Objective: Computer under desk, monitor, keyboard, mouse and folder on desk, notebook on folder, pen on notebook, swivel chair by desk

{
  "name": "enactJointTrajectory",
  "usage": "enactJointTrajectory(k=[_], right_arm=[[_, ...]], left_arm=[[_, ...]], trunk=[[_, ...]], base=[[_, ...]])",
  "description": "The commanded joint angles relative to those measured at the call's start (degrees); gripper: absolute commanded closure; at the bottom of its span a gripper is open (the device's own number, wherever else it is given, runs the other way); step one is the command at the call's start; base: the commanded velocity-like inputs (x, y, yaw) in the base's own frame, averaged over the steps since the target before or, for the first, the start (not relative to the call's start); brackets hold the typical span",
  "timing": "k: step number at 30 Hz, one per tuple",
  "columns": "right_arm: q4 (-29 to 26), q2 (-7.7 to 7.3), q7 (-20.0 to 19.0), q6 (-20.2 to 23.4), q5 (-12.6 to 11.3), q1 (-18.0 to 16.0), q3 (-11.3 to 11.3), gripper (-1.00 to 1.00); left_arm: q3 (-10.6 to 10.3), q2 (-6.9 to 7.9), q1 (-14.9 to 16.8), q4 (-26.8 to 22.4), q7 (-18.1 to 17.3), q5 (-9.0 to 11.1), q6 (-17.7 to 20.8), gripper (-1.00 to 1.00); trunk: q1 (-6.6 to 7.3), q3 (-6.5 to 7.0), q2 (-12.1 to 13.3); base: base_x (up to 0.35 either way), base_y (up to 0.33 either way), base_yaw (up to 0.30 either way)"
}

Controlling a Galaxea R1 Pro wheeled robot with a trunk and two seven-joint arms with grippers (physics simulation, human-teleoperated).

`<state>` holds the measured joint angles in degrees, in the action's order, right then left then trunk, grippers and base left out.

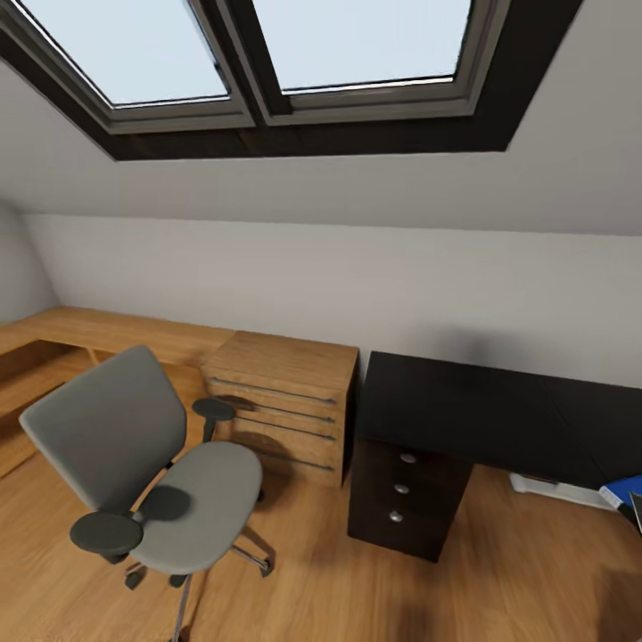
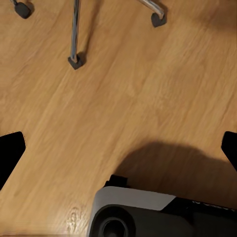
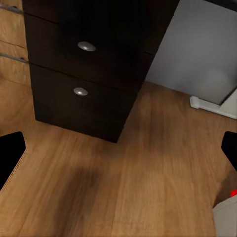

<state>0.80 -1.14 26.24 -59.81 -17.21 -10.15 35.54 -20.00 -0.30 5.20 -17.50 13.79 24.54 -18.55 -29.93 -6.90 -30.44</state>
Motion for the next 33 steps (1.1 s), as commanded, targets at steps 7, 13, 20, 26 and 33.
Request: enactJointTrajectory(k=[7,13,20,26,33], right_arm=[[-1.1,0.23,0.0,1.4,-0.1,-0.1,0.6,-1.0],[-7.8,0.21,0.0,8.3,-0.2,-0.2,0.5,-1.0],[-14.3,1.99,-0.1,25.0,-0.6,-5.3,0.2,-1.0],[-7.6,3.01,-0.1,18.9,-1.0,-6.7,-0.7,-1.0],[-5.1,3.0,-0.1,15.3,-1.1,-6.8,-0.7,-1.0]], left_arm=[[-0.4,0.41,0.1,0.1,0.4,0.2,-0.3,-1.0],[-0.3,0.71,0.1,0.0,0.4,0.3,-0.3,-1.0],[-0.1,2.71,0.1,0.2,-0.9,0.4,-0.4,-1.0],[0.0,3.08,0.1,2.5,-4.7,0.5,-0.3,-1.0],[0.0,3.05,0.1,2.8,-5.0,0.5,-0.3,-1.0]], trunk=[[-0.02,0.08,-0.1],[-0.02,0.1,-0.1],[-0.02,-0.09,-0.1],[-0.02,-0.32,-0.1],[-0.02,-0.51,-0.1]], base=[[0.0,0.0,0.267],[0.0,0.0,0.28],[0.0,0.0,0.284],[0.0,0.0,0.267],[0.0,0.0,0.265]])
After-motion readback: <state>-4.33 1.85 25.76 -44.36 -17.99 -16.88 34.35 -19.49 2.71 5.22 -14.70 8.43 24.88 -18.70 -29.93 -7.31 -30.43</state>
